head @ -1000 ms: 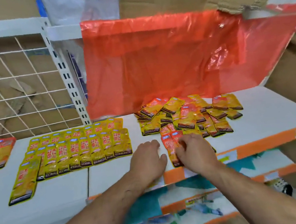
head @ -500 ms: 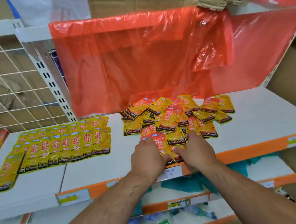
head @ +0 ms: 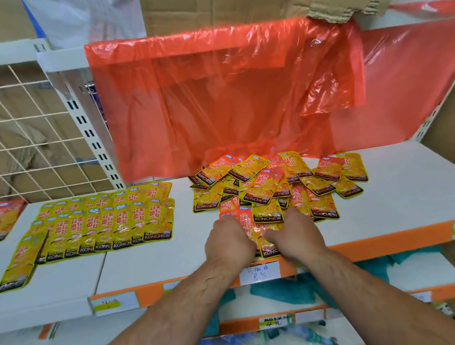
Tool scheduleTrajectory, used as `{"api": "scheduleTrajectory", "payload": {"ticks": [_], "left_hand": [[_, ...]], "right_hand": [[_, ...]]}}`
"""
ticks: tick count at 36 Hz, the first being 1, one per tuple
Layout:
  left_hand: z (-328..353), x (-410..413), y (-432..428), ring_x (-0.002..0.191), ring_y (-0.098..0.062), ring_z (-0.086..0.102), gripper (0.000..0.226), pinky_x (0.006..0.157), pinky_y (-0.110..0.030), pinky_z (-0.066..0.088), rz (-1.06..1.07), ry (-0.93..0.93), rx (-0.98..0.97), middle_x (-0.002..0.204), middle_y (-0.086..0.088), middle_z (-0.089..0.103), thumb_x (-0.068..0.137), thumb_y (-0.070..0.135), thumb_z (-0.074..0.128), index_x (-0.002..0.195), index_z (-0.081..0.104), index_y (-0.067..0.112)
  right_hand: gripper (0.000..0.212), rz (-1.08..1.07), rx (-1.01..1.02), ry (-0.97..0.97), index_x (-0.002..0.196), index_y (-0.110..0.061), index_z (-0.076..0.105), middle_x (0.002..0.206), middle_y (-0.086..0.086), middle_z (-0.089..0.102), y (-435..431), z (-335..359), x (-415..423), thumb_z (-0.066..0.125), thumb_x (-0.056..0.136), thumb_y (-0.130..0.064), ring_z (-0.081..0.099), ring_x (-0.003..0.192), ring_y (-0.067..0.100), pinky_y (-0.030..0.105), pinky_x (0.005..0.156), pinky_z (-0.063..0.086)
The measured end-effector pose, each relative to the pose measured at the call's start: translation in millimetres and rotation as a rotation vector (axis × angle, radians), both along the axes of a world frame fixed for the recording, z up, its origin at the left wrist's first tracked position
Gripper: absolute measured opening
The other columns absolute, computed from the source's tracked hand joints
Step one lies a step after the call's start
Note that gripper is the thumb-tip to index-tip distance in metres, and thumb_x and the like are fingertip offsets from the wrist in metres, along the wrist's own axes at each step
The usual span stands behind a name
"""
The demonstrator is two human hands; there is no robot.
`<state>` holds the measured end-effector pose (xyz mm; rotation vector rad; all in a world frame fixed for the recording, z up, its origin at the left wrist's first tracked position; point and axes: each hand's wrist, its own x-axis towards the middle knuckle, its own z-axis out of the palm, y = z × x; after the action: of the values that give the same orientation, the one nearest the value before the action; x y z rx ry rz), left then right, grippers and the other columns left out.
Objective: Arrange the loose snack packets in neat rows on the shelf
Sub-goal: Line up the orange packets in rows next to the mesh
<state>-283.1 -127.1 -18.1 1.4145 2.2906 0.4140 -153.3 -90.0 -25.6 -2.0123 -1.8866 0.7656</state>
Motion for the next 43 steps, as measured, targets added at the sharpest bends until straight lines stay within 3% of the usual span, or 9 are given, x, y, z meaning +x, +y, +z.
{"api": "scheduleTrajectory", "payload": {"ticks": [7,11,15,18,25,29,34,40,43], "left_hand": [[-1.9,-4.8,2.5,0.104,-0.03,0.063,0.045,0.071,-0.031,0.043,0.038,-0.07,0.056,0.114,-0.009,0.064,0.081,0.02,0.068,0.117,0.044,0.01],[-3.4,-11.8,4.0,0.096,-0.026,0.064,0.026,0.071,-0.029,0.046,0.093,-0.167,0.073,0.108,-0.008,0.067,0.083,0.02,0.065,0.106,0.057,0.011],[2.5,-23.0,3.0,0.089,-0.024,0.062,0.02,0.07,-0.025,0.044,0.168,-0.28,0.117,0.097,-0.006,0.069,0.091,0.019,0.053,0.097,0.069,0.009],[4.8,-35.9,3.2,0.095,-0.029,0.064,0.018,0.08,-0.033,0.051,0.258,-0.41,0.114,0.096,-0.008,0.07,0.087,0.017,0.055,0.089,0.07,0.008],[2.8,-67.2,-15.0,0.108,-0.042,0.061,0.024,0.079,-0.041,0.052,0.422,-0.54,0.182,0.112,-0.024,0.065,0.09,0.006,0.047,0.104,0.064,-0.001],[-2.6,-93.8,-32.2,0.083,-0.037,0.068,0.016,0.072,-0.046,0.059,0.532,-0.606,0.266,0.084,-0.017,0.07,0.086,0.012,0.051,0.08,0.065,0.007],[16.3,-122.4,-67.5,0.066,-0.02,0.065,0.02,0.061,-0.026,0.047,0.547,-0.711,0.33,0.075,-0.007,0.074,0.078,-0.004,0.056,0.076,0.073,0.008],[25.3,-170.4,-111.3,0.057,-0.015,0.064,0.025,0.053,-0.022,0.046,0.628,-0.767,0.4,0.058,0.005,0.067,0.08,-0.007,0.056,0.068,0.066,0.013],[24.2,-200.2,-135.3,0.058,-0.019,0.061,0.029,0.056,-0.026,0.046,0.688,-0.759,0.427,0.058,0.001,0.064,0.08,-0.008,0.057,0.062,0.061,0.015]], "right_hand": [[0.055,-0.053,-0.033,0.115,0.115,-0.01,0.051,0.104,0.004,0.061,1.6,-4.5,-6.9,0.075,0.08,-0.045,0.056,0.086,0.022,0.03,0.059,0.036],[0.054,-0.052,-0.066,0.164,0.113,-0.008,0.052,0.099,0.003,0.058,3.7,-2.5,-7.3,0.075,0.081,-0.045,0.054,0.085,0.021,0.029,0.052,0.03],[0.035,-0.092,-0.118,0.391,0.079,-0.012,0.049,0.071,-0.001,0.047,-0.1,2.0,-11.9,0.079,0.081,-0.03,0.045,0.063,0.015,0.029,0.053,0.03],[0.043,-0.12,-0.187,0.575,0.061,-0.017,0.042,0.063,0.009,0.047,-2.1,0.1,-19.8,0.082,0.076,-0.022,0.046,0.059,0.021,0.033,0.058,0.034],[0.03,-0.038,-0.344,0.721,0.101,-0.01,0.057,0.086,0.01,0.061,-15.5,4.5,-47.8,0.079,0.083,-0.02,0.053,0.059,0.022,0.025,0.044,0.042],[0.027,0.025,-0.381,0.769,0.1,-0.008,0.06,0.083,0.005,0.059,-24.5,4.7,-72.7,0.078,0.084,-0.02,0.051,0.058,0.018,0.024,0.042,0.044],[0.029,0.112,-0.351,0.766,0.104,-0.006,0.065,0.095,0.012,0.066,-33.0,8.0,-111.8,0.079,0.083,-0.022,0.055,0.061,0.02,0.021,0.037,0.042],[0.019,0.276,-0.289,0.658,0.075,-0.012,0.061,0.065,0.005,0.056,-53.9,15.0,-170.4,0.076,0.084,-0.021,0.047,0.045,0.014,0.019,0.037,0.03],[0.028,0.344,-0.281,0.637,0.064,-0.013,0.055,0.058,0.004,0.051,-72.9,16.2,-204.3,0.076,0.082,-0.018,0.043,0.047,0.016,0.027,0.051,0.031]]}}
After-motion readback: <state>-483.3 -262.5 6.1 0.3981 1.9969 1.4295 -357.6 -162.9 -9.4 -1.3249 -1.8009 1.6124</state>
